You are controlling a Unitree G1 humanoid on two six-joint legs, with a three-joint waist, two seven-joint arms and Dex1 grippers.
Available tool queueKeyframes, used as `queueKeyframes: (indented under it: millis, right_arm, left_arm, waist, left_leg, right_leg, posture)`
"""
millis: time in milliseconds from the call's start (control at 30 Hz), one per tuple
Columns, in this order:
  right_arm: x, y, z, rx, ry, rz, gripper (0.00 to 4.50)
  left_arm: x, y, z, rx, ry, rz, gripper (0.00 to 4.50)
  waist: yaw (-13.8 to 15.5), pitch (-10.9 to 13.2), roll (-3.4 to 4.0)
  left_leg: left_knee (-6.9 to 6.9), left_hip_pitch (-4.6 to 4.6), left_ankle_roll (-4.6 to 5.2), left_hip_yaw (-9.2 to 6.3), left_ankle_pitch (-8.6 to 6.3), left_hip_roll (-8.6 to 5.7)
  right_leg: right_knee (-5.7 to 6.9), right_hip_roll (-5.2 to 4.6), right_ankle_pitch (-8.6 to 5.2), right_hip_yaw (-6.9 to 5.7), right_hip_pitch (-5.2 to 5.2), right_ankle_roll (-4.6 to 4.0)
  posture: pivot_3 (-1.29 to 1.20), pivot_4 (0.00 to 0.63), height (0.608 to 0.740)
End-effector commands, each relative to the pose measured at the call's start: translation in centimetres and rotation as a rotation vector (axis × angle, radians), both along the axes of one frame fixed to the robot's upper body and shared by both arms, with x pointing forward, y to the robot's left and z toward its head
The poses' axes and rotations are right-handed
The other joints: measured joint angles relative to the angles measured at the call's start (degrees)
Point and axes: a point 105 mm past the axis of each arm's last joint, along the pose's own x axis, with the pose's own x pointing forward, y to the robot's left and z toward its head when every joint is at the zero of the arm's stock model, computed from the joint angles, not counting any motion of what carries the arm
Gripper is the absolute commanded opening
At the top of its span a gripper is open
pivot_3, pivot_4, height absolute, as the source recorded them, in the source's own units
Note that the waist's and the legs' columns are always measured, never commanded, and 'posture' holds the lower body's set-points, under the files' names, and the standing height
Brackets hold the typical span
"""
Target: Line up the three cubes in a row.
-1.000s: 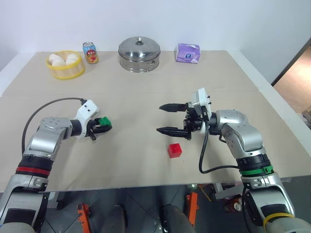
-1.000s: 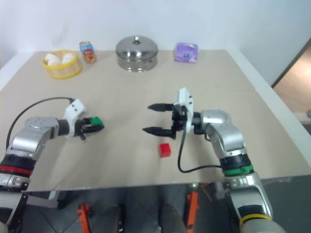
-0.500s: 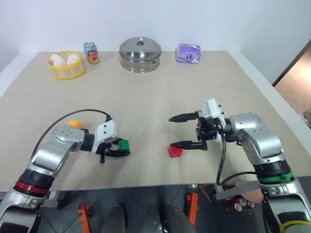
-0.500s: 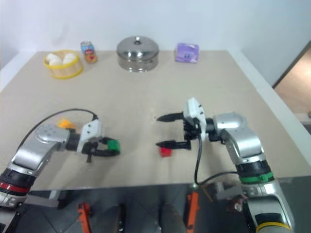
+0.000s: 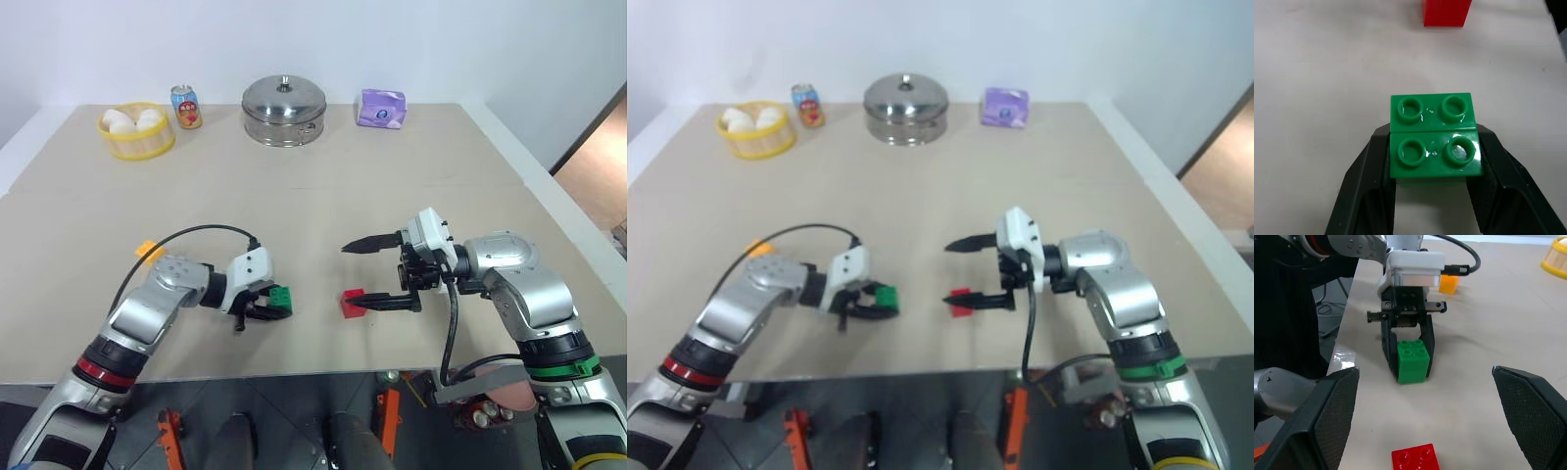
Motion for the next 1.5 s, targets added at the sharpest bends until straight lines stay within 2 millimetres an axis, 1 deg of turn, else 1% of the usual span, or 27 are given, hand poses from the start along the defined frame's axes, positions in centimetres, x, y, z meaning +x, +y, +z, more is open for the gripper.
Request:
queueKeyframes:
  millis: [33,200,367,700,733,833,900,933,967,1033,1100,1200,1267,1333,1400,1500]
  right_arm:
    - [-0.4,-0.1,1.2,0.018,-0.050,0.004,4.50]
    - [-0.4,-0.3,1.2,0.018,-0.049,-0.008,4.50]
    - [-0.4,-0.4,1.2,0.023,-0.049,-0.015,4.50]
    - [-0.5,-0.5,1.4,0.032,-0.048,-0.023,4.50]
    - [-0.5,-0.5,1.4,0.032,-0.048,-0.024,4.50]
    - [-0.5,-0.5,1.4,0.032,-0.049,-0.024,4.50]
    - [-0.5,-0.5,1.4,0.032,-0.050,-0.024,4.50]
    - [-0.4,-0.6,1.5,0.032,-0.050,-0.024,4.50]
    - [-0.4,-0.6,1.5,0.033,-0.050,-0.024,4.50]
    - [-0.5,-0.6,1.6,0.034,-0.050,-0.022,4.50]
    - [-0.7,-0.5,2.0,0.053,-0.046,-0.010,4.50]
    - [-1.2,-0.1,4.1,0.150,-0.031,0.032,4.50]
    - [-1.4,0.2,5.4,0.200,-0.028,0.056,4.50]
    - [-0.9,0.7,6.7,0.255,-0.041,0.052,4.50]
    - [0.1,1.2,7.4,0.292,-0.056,0.032,4.50]
    - [1.2,2.0,7.6,0.313,-0.063,0.028,4.50]
  left_arm:
    - [-0.6,-1.2,0.9,-0.014,-0.024,-0.054,1.36]
    - [-1.0,-1.6,1.1,-0.011,-0.024,-0.076,1.36]
    - [-0.9,-1.9,1.1,-0.003,-0.018,-0.079,1.36]
    - [-0.9,-1.9,0.5,0.018,0.003,-0.079,1.36]
    - [-0.9,-2.0,0.5,0.016,0.003,-0.078,2.40]
    - [-0.9,-2.0,0.5,0.014,0.002,-0.076,3.32]
    - [-0.8,-2.0,0.5,0.017,0.000,-0.072,4.10]
    - [-0.8,-2.0,0.5,0.016,-0.001,-0.073,4.39]
    - [-0.8,-1.9,0.6,0.015,-0.002,-0.074,4.48]
    - [-0.8,-1.9,0.8,0.008,-0.009,-0.074,4.48]
    - [-0.7,-1.8,1.5,-0.020,-0.025,-0.063,4.48]
    - [-0.9,0.1,4.7,-0.147,-0.040,0.004,4.48]
    - [-1.3,1.7,6.8,-0.222,-0.039,0.062,4.48]
    - [-1.6,3.6,8.5,-0.280,-0.051,0.147,4.48]
    - [-1.3,5.9,9.6,-0.305,-0.090,0.265,4.48]
    - [-0.7,9.6,9.5,-0.271,-0.161,0.443,4.48]
  waist:
    - [0.00,0.00,0.00]
    - [-0.02,0.00,0.00]
    - [-0.02,0.00,0.00]
    - [-0.01,0.00,0.00]
    - [-0.01,0.00,0.00]
    - [-0.01,0.00,0.00]
    - [-0.02,0.00,0.00]
    - [-0.01,0.00,0.00]
    - [-0.02,0.00,0.00]
    - [-0.01,0.00,0.00]
    - [-0.01,0.00,0.00]
    - [-0.17,0.01,-0.01]
    - [-0.48,0.03,-0.01]
    - [-0.57,0.03,-0.01]
    - [-0.67,0.02,-0.01]
    - [-0.60,0.02,-0.03]
  left_leg:
    - [0.00,0.01,0.00,0.00,0.00,0.00]
    - [0.00,0.02,0.00,-0.01,0.00,0.00]
    - [0.00,0.02,0.00,-0.01,0.00,0.00]
    - [0.00,0.02,0.00,-0.01,0.00,0.00]
    - [0.00,0.02,0.00,-0.01,0.00,0.00]
    - [0.01,0.01,0.00,-0.01,0.00,0.00]
    - [0.01,0.02,0.00,-0.01,0.00,0.00]
    - [0.01,0.02,0.00,-0.01,0.00,0.00]
    - [0.01,0.02,0.00,-0.01,0.00,0.00]
    - [0.01,0.02,0.00,-0.01,0.00,0.00]
    - [0.01,0.01,0.00,-0.01,0.00,0.00]
    - [0.01,0.00,0.00,-0.02,0.00,0.01]
    - [0.01,0.01,0.00,-0.01,0.00,0.06]
    - [-0.02,0.07,0.01,-0.04,0.00,0.13]
    - [-0.02,0.12,0.01,-0.07,0.00,0.17]
    - [-0.01,0.14,0.01,-0.08,0.00,0.17]
  right_leg:
    - [0.00,0.00,0.00,0.00,0.00,0.00]
    - [0.00,0.01,0.00,0.01,0.00,-0.01]
    - [0.00,0.02,0.00,0.01,0.00,-0.01]
    - [0.00,0.02,0.01,0.01,0.00,-0.01]
    - [0.00,0.02,0.01,0.01,0.00,-0.01]
    - [0.00,0.01,0.01,0.01,0.00,-0.01]
    - [0.00,0.02,0.01,0.01,0.00,-0.01]
    - [0.00,0.02,0.01,0.01,0.00,-0.01]
    - [0.00,0.02,0.01,0.01,0.00,-0.01]
    - [0.00,0.02,0.01,0.01,0.00,-0.01]
    - [0.00,0.01,0.01,0.01,0.00,-0.01]
    - [0.01,0.02,0.01,0.01,-0.01,-0.01]
    - [0.02,0.04,0.02,0.01,-0.04,-0.02]
    - [0.12,0.12,0.02,0.00,-0.05,-0.04]
    - [0.16,0.17,0.01,-0.02,-0.03,-0.07]
    - [0.18,0.18,0.01,-0.02,-0.01,-0.10]
  posture:
    - [0.00,0.150,0.739]
    - [0.00,0.150,0.739]
    - [0.00,0.150,0.739]
    - [0.00,0.150,0.739]
    - [0.00,0.150,0.739]
    - [0.00,0.150,0.739]
    - [0.00,0.150,0.739]
    - [0.00,0.150,0.739]
    - [0.00,0.150,0.739]
    - [0.00,0.150,0.739]
    - [0.00,0.150,0.739]
    - [0.00,0.150,0.739]
    - [0.00,0.150,0.739]
    - [0.00,0.150,0.739]
    - [0.00,0.150,0.739]
    - [0.00,0.150,0.739]
